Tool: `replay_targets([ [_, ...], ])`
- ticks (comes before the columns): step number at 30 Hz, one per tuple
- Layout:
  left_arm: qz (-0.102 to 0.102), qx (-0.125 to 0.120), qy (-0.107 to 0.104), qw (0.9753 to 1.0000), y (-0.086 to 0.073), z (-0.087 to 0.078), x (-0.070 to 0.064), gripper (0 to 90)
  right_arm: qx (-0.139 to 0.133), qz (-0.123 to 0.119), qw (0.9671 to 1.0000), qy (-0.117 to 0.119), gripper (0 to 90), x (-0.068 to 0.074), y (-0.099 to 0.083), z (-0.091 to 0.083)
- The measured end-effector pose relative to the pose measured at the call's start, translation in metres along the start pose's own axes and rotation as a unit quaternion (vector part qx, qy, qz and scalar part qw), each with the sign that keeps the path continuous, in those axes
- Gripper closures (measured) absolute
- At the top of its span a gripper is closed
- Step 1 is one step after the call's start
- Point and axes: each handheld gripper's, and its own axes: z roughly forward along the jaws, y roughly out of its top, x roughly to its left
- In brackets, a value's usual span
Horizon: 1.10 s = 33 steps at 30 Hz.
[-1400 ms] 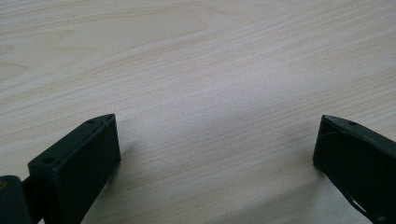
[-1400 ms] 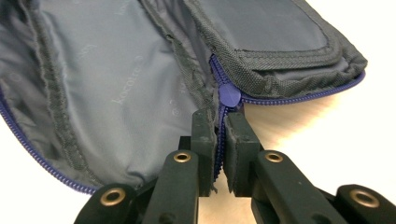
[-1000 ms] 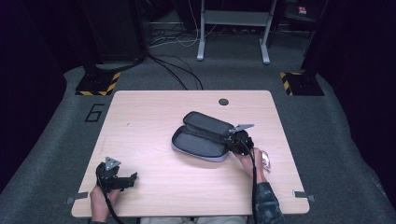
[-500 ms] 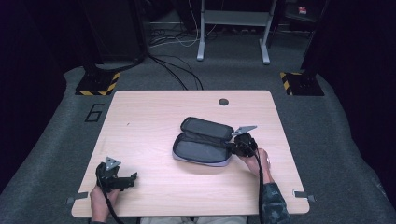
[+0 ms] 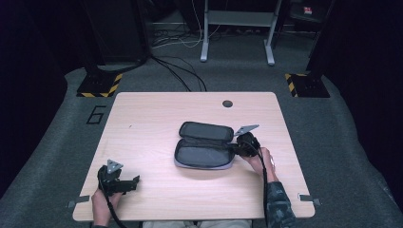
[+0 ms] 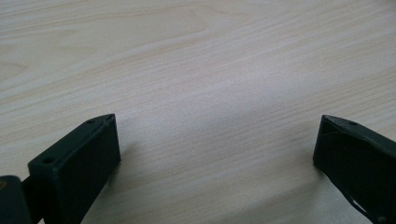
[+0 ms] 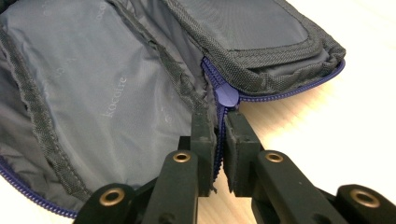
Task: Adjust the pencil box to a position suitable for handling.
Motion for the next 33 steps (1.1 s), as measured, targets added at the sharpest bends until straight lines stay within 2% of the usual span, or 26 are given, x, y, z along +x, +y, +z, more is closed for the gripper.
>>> replay_targets([
  [3,0.0,0.0,0.0,1.0,0.0,0.0,0.0,0.5,-0.005,0.007,1.0,0.0,80.1,-0.002,0.002,0.002],
  [4,0.0,0.0,0.0,1.0,0.0,0.0,0.0,0.5,-0.012,0.019,0.9998,0.0,74.1,-0.001,0.002,0.003],
  [5,0.0,0.0,0.0,1.0,0.0,0.0,0.0,0.5,-0.012,0.019,0.9998,0.0,74.1,-0.001,0.002,0.003],
  [6,0.0,0.0,0.0,1.0,0.0,0.0,0.0,0.5,-0.013,0.028,0.9995,0.002,60.8,-0.002,0.002,0.002],
  [7,0.0,0.0,0.0,1.0,0.0,0.0,0.0,0.5,-0.013,0.028,0.9995,0.002,60.8,-0.002,0.002,0.002],
  [10,0.0,0.0,0.0,1.0,0.0,0.0,0.0,0.5,-0.037,0.051,0.998,0.006,41.7,-0.001,0.0,-0.006],
  [13,0.0,0.0,0.0,1.0,0.0,0.0,0.0,0.5,-0.056,0.072,0.9958,0.002,29.1,-0.002,-0.002,-0.019],
  [15,0.0,0.0,0.0,1.0,0.0,0.0,0.0,0.6,-0.064,0.086,0.9942,-0.008,22.7,-0.001,-0.005,-0.029],
  [16,0.0,0.0,0.0,1.0,0.0,0.0,0.0,0.6,-0.069,0.095,0.9927,-0.028,18.2,0.0,-0.009,-0.038],
  [17,0.0,0.0,0.0,1.0,0.0,0.0,0.0,0.6,-0.069,0.095,0.9927,-0.028,18.2,0.0,-0.009,-0.038],
  [19,0.0,0.0,0.0,1.0,0.0,0.0,0.0,0.5,-0.068,0.102,0.9914,-0.045,14.7,0.001,-0.014,-0.047],
  [24,0.0,-0.001,0.0,1.0,0.0,0.0,0.0,0.6,-0.07,0.136,0.985,-0.079,10.4,0.001,-0.039,-0.073],
  [25,0.0,-0.001,0.0,1.0,0.0,0.0,0.0,0.5,-0.07,0.136,0.985,-0.079,10.4,0.001,-0.039,-0.073],
  [27,0.001,0.001,-0.001,1.0,0.0,0.0,0.0,0.5,-0.066,0.15,0.9815,-0.1,9.7,0.0,-0.055,-0.083],
  [29,0.001,0.003,-0.001,1.0,0.0,0.0,0.001,0.5,-0.066,0.156,0.9799,-0.106,9.6,-0.002,-0.066,-0.088],
  [30,0.001,0.003,-0.001,1.0,0.0,0.0,0.001,0.5,-0.066,0.156,0.9799,-0.106,9.6,-0.002,-0.066,-0.088],
  [31,0.001,0.004,-0.002,1.0,0.0,0.0,0.001,0.5,-0.067,0.163,0.9782,-0.109,9.5,-0.003,-0.071,-0.09],
  [33,0.001,0.004,-0.002,1.0,0.001,0.0,0.001,0.5,-0.065,0.168,0.9769,-0.115,9.0,-0.006,-0.081,-0.093],
])
